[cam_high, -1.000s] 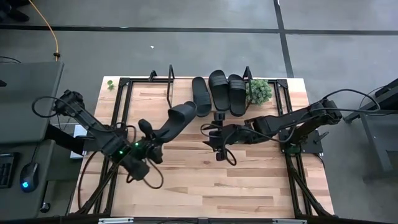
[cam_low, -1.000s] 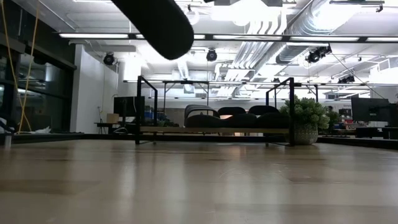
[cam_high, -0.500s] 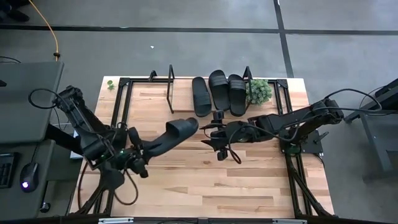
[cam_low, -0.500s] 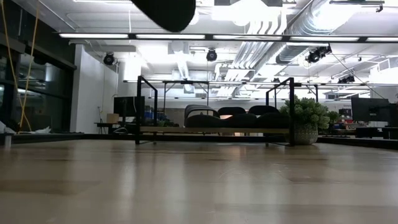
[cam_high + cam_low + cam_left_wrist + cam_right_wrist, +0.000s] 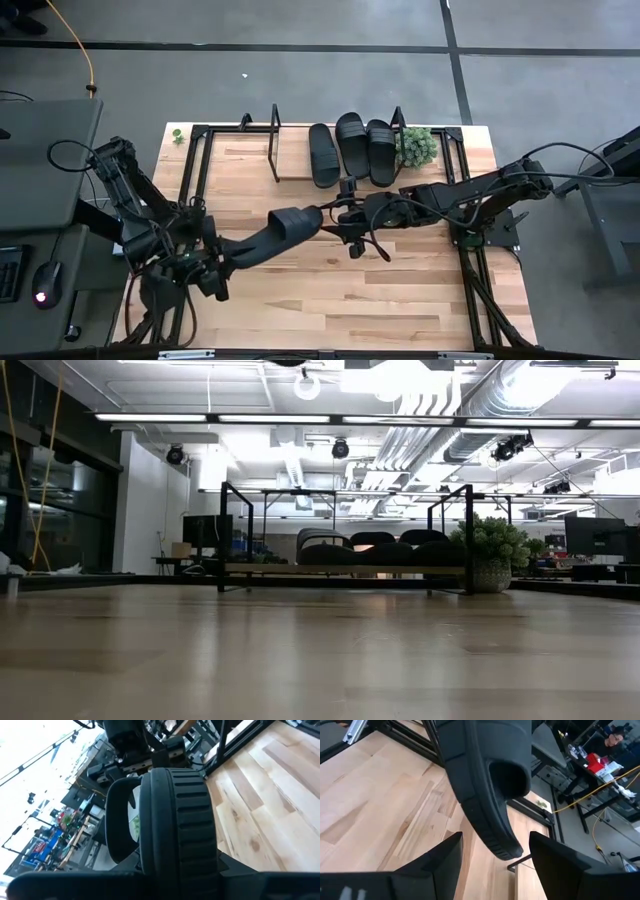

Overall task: Pick and place slides into the shelf
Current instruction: Put the black slipper on the shelf

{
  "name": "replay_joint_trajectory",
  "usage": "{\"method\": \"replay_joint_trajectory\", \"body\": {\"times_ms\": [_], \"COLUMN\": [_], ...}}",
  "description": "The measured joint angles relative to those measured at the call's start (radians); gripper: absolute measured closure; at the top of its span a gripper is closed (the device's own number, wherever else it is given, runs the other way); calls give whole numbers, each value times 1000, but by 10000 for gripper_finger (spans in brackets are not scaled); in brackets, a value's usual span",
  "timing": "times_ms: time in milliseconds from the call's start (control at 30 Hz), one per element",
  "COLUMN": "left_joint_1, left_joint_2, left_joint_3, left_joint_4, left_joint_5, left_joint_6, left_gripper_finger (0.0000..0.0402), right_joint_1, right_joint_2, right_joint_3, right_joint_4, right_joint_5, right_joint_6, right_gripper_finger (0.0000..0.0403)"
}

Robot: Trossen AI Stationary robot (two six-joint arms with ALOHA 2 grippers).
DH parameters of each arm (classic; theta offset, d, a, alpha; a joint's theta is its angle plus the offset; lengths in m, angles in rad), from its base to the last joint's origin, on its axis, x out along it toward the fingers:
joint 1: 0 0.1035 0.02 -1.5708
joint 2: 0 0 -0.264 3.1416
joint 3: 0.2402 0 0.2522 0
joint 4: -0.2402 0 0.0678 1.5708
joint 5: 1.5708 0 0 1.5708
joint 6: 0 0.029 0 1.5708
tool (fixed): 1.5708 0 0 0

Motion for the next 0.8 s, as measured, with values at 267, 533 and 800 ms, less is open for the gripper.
{"method": "replay_joint_trajectory", "body": {"times_ms": [267,533,800], "left_joint_1": [-3,-19,-25], "left_joint_2": [0,0,1], "left_joint_3": [0,0,0], "left_joint_4": [37,113,226], "left_joint_5": [-1,-1,9], "left_joint_6": [31,88,188], "left_gripper_finger": [334,333,332], "right_joint_1": [0,0,-4], "right_joint_2": [0,0,1], "right_joint_3": [0,-12,-97], "right_joint_4": [81,125,268], "right_joint_5": [-108,-185,-185], "right_joint_6": [-6,-15,-61], "right_gripper_finger": [183,183,183]}}
